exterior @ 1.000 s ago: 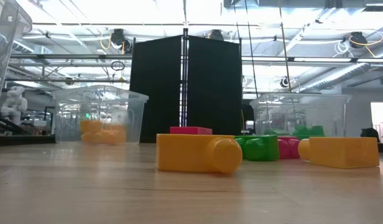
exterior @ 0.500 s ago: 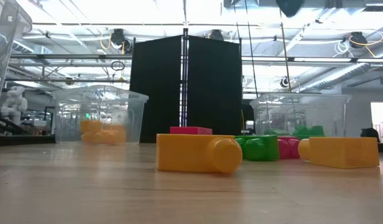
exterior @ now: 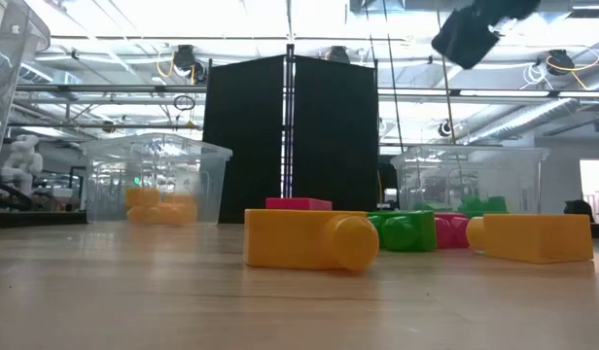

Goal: Sort blocks
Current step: Put the yellow game piece into the top left transparent bin

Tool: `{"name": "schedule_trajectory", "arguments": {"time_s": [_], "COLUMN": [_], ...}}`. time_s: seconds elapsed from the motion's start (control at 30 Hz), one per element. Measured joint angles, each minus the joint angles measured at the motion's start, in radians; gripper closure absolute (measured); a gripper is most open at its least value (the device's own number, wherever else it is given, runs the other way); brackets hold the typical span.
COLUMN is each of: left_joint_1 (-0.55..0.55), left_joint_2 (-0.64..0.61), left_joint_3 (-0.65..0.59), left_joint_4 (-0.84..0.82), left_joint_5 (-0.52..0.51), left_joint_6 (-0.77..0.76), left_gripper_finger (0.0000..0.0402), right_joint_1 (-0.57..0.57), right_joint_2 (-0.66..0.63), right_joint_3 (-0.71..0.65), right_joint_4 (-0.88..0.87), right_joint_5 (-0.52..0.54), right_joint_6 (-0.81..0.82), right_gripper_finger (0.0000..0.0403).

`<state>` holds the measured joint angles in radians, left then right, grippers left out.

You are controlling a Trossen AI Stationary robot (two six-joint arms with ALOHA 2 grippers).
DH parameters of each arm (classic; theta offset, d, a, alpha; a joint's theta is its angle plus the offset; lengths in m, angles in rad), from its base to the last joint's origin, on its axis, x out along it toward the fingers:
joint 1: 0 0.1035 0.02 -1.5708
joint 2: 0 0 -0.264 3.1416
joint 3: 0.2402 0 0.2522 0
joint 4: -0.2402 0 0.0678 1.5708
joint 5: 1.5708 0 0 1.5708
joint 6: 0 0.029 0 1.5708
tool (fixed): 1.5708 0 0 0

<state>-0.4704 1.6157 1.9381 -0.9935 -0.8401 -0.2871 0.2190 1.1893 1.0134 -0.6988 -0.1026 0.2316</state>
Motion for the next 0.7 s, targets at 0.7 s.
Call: {"name": "schedule_trajectory", "arguments": {"time_s": [0.7], "left_joint_1": [0.268], "left_joint_2": [0.316], "left_joint_3": [0.0], "left_joint_4": [0.016], "left_joint_5": [0.388], "left_joint_6": [0.013], "left_gripper_finger": [0.024], "right_joint_1": [0.172], "right_joint_2": [-0.142], "right_joint_3": [0.0], "right_joint_4": [-0.528], "right_joint_5": [-0.104], "right_joint_6": [0.265], "right_gripper_finger": [0.0202]}}
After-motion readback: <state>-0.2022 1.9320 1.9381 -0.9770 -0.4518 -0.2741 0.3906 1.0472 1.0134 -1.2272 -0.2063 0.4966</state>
